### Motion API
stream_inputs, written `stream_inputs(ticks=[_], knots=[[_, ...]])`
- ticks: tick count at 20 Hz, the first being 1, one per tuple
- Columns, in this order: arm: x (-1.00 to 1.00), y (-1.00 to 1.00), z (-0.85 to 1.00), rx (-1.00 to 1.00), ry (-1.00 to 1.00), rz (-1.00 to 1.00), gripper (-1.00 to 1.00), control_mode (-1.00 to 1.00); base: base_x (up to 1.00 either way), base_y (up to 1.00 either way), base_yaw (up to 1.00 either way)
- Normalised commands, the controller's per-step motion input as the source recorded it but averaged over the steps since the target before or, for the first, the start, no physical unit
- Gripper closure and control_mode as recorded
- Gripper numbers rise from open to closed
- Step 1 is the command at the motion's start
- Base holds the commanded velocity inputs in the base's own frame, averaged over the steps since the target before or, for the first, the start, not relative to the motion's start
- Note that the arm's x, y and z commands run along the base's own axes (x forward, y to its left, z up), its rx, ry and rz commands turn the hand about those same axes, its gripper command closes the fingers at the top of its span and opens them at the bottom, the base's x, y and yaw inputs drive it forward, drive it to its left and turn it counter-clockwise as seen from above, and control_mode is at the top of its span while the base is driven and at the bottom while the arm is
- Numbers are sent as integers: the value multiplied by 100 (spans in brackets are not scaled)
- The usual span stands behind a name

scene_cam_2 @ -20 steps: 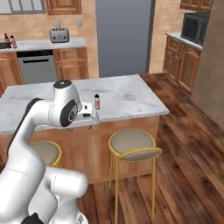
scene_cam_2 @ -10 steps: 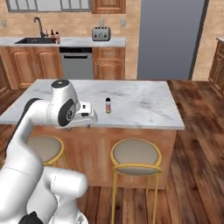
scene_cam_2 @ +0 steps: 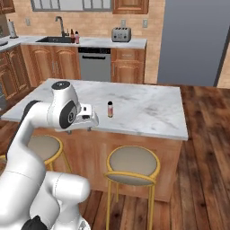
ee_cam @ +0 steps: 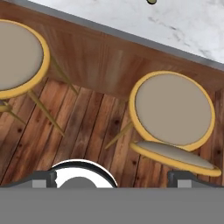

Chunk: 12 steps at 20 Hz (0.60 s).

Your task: Place the large bottle from the dining counter next to the other large bottle outside the sink, and place the small bottle from the dining counter next to the other small bottle inside the sink.

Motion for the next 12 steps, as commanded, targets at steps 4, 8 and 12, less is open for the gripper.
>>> stream_inputs(ticks=[4, 8, 12], knots=[[0, 0, 0, 0, 0, 0, -100, 100, 0, 19, 3], [0, 0, 0, 0, 0, 0, -100, 100, -5, 44, 0], [0, 0, 0, 0, 0, 0, -100, 100, -21, 49, -3]])
